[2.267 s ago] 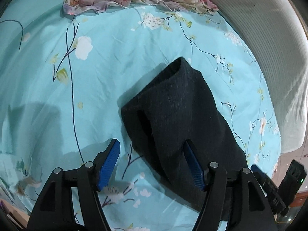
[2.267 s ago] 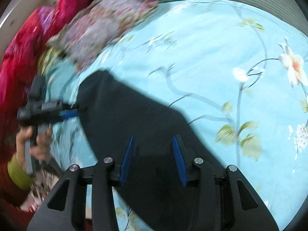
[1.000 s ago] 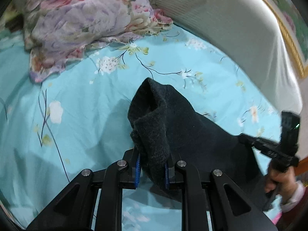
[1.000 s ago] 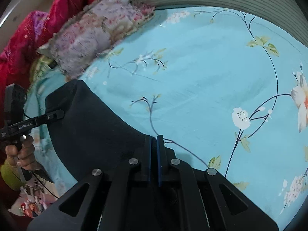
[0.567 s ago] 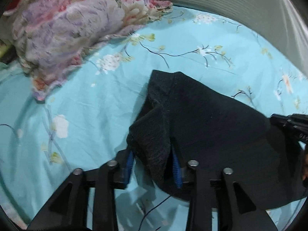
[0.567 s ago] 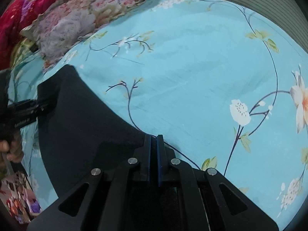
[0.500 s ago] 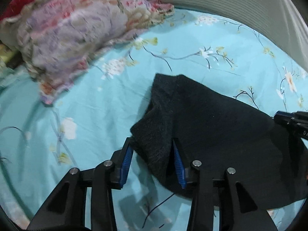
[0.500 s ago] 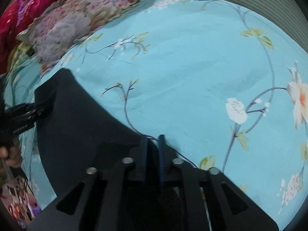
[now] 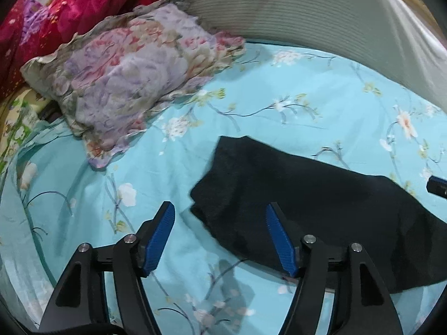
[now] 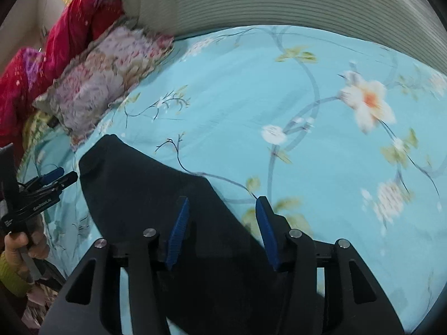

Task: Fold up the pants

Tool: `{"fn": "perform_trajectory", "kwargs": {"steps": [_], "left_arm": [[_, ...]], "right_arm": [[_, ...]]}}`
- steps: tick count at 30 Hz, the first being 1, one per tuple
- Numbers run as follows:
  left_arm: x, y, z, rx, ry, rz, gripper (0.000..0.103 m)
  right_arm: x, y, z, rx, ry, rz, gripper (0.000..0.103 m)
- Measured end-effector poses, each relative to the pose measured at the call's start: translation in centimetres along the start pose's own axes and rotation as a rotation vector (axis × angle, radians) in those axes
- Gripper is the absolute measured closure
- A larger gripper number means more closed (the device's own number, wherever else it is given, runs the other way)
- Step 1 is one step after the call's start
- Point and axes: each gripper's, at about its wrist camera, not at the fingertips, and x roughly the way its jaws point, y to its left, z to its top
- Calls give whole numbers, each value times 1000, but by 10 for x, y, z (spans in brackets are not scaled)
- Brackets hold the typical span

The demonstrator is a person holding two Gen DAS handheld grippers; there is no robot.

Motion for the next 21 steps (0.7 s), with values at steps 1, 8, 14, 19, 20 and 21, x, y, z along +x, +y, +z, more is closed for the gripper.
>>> {"fn": "perform_trajectory", "kwargs": {"steps": [1,8,14,19,20,21], "left_arm": [[-2,-4,0,7,-2,-10,35],[-15,-43,6,85,-9,-126,33],[-25,-99,8,223,-8,-240,31],[-37,-154,4,350,0,-337,31],[-40,-168,2,382,3,-356,30],[-43,-179,-1,405,7,-372,30]], "right_arm": [[-6,-3,-4,13,-6,-5,50],[-49,-34,-48,149,-46,-63,49],[-87,-62,-97,285,-88,-122,48],[-116,-81,-138,396,-128,-174,46],[-120,-84,-145,412,-134,-182,46],[-126,-87,-155,435,-143,-195,46]]}}
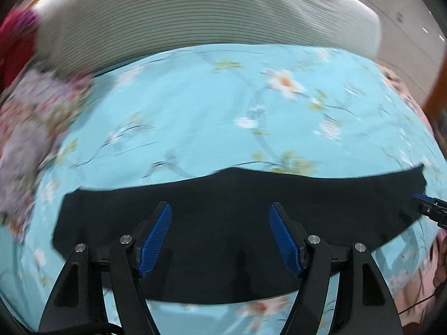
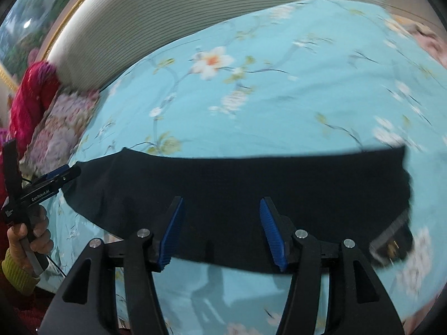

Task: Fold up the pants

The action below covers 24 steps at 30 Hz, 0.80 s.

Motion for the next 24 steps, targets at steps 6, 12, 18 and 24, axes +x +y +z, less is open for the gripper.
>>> {"fn": "perform_trajectory", "kwargs": {"steps": [6,12,18,24], "left_arm": [[9,-65,13,143,22,-104,27],[20,-120,25,264,74,-207,26],[35,-164,37,346,127,-284,26],[43,-204,45,417,153,-323,26]], "right_arm": [[-26,-35,-29,108,-25,-36,46],[-43,-70,-51,232,-46,-59,46],[-52,-98,-63,334,-73,-76,46],[-55,-117,-63,384,-93,-84,46]]}}
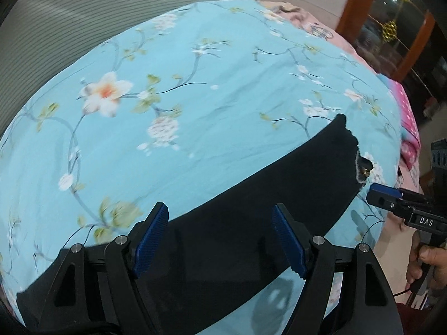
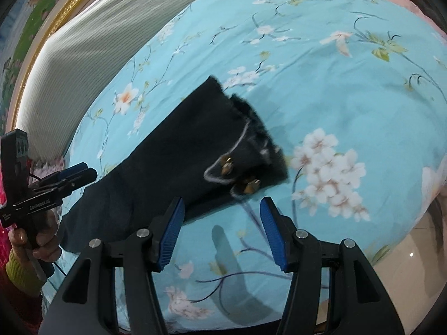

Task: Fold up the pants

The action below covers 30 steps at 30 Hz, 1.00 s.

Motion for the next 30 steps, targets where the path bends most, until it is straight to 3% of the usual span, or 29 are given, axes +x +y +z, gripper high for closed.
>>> {"fn": "perform_trajectory", "kwargs": {"steps": [12,23,25,27,29,30], "left_arm": [[38,-47,44,156,73,-117,26],[81,-88,71,279,181,-222,26],[85,-93,72,300,196,-239,31],[88,-97,72,316,213,-259,55],[87,-101,70,335,219,-276,65],[86,-102,70,345,217,-282,75]], "right_arm": [[3,-20,7,61,0,10,46],[12,-34,6,161,5,92,46],[14,-37,7,181,1,107,46],[15,-38,9,186,-5,112,46],[16,-36,10,180,-14,114,49],[16,-35,10,173,-20,116,54]]}}
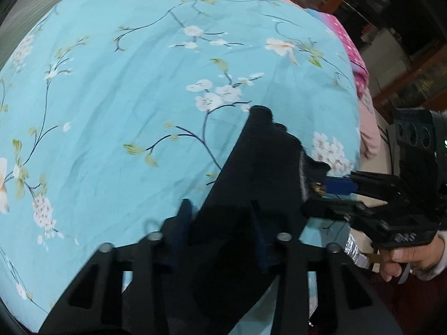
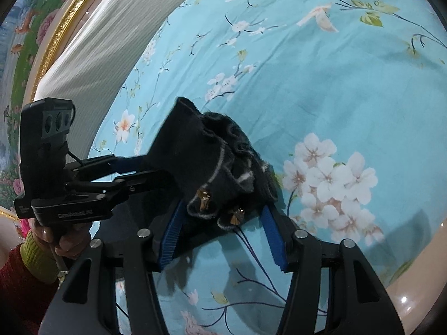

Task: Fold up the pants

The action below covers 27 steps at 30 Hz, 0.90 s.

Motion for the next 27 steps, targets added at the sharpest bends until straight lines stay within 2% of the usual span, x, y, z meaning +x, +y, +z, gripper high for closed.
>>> {"fn": "perform_trajectory", "kwargs": {"steps": [2,4,7,10,13,17,20,22,24,25,27], "left_arm": [[-3,-3,-1,20,-3,-11,83],[-10,-6,-2,37,-17,-23,90],[-27,-11,-6,73,-56,-102,94],[-31,-21,-8,131,-62,-137,94],[-19,-25,-2,146,-49,-95,93],[2,-13,8,107,-36,-8,93],[10,-5,16,76,-28,1,83],[14,-1,20,60,-11,-28,73],[16,1,23,55,2,-54,45],[18,0,25,53,9,-55,43],[25,1,27,49,40,-76,43]], "right_arm": [[2,1,1,-6,3,9,78],[1,-1,1,6,4,26,86],[-11,0,0,3,-14,66,88],[-24,10,-4,-46,-33,94,89],[-28,12,-9,-68,-28,80,89],[-23,0,-8,-10,-23,74,89],[-20,0,-8,-4,-25,60,89],[-18,-2,-9,13,-1,57,88],[-17,-5,-9,40,18,49,83],[-16,-7,-9,48,25,45,78],[-16,-8,-9,53,22,47,77]]}}
